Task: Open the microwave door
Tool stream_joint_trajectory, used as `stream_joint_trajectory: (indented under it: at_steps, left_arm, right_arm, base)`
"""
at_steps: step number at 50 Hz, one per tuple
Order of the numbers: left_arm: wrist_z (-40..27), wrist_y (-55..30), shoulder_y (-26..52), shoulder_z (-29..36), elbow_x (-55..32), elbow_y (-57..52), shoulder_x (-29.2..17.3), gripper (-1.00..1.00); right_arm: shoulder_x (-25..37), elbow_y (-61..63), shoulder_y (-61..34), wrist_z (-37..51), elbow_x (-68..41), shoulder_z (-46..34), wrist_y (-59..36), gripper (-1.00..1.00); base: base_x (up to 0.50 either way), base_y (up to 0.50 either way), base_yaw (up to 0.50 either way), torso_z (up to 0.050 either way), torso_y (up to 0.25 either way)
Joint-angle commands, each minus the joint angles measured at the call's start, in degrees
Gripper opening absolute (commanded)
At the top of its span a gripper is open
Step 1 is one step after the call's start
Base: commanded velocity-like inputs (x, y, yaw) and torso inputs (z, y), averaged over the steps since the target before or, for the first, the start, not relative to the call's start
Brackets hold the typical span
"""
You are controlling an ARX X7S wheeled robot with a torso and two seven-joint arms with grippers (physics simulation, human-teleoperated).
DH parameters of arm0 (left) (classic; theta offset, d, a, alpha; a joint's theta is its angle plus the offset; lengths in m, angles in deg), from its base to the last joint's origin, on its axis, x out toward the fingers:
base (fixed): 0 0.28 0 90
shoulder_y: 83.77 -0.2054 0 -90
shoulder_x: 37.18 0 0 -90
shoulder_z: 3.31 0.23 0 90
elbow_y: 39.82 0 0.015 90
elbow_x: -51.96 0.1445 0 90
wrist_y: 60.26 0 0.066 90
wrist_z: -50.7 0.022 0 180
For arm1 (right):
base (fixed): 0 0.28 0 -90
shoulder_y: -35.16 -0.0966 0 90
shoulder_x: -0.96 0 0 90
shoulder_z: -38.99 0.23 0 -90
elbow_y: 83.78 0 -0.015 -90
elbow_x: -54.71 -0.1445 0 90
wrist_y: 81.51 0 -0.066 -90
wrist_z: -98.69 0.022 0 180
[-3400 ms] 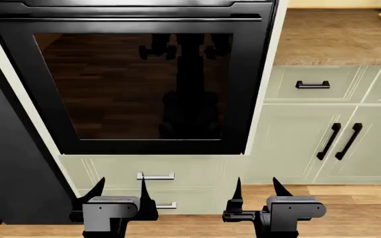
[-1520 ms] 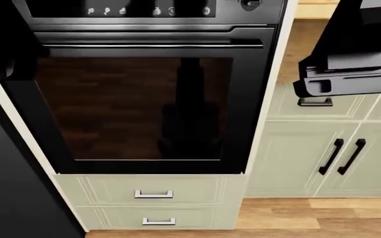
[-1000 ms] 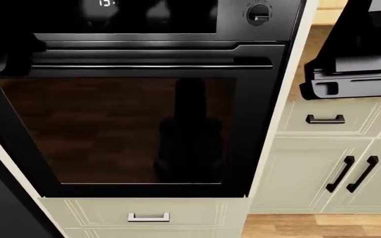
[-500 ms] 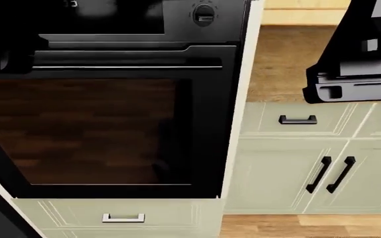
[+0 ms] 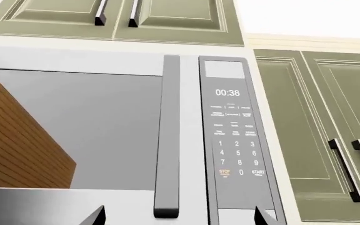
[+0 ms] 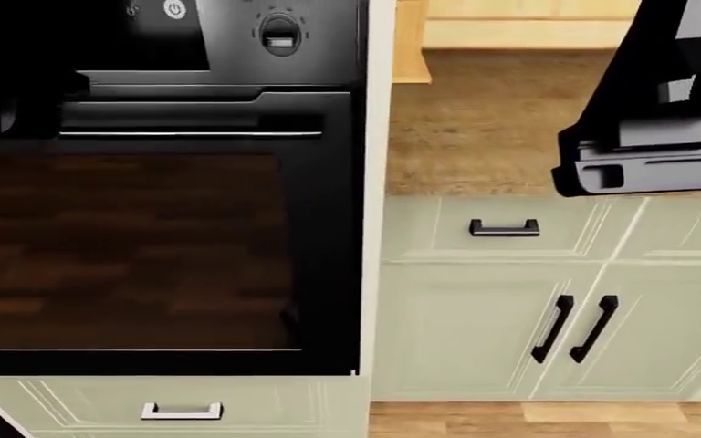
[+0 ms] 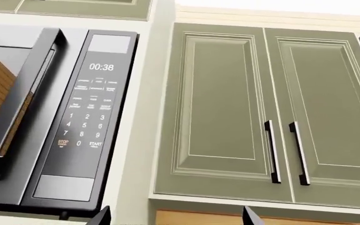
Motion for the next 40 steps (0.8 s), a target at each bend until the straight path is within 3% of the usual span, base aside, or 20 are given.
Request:
stream_joint_trajectory:
  at_steps: [1,12,19,28,40]
  left_arm:
    - [-0.55,0.48,0.29,0.68,-0.17,0.15,-0.56,1.00]
    - [-1.85,0.40,1.28,1.03,-1.35,-0.01,-1.45,1.00]
    - [-3.40,-1.68,4.35,2.02,-2.93,-0.05,-2.98,1.00]
    - [-5.25,-14.69,25.40,8.71,-9.74,10.48,-4.80,1.00]
    - [1.53,-16.10,42.01,15.17,-5.66,30.78,0.27,1.00]
  right_arm:
    - [-0.01,0.10,-0.42,0.02,0.08,-0.81,-0.09,1.00]
    - [0.20,0.29,-1.24,0.33,-0.23,-1.43,-0.01,1.00]
    - [1.37,0.54,-0.38,0.49,0.82,-1.91,1.69,1.00]
    - [2.88,0.98,-0.81,1.65,2.52,-5.37,5.41,1.00]
    - [6.42,1.01,-12.33,4.60,3.01,-19.70,11.76,1.00]
  base:
    - [0.50,0.00,0.00,0.000,0.000]
    - [0.50,0.00,0.00,0.000,0.000]
    - [0.01,0.00,0.00,0.000,0.001]
    - [0.00,0.00,0.00,0.000,0.000]
    - [0.00,0.00,0.00,0.000,0.000]
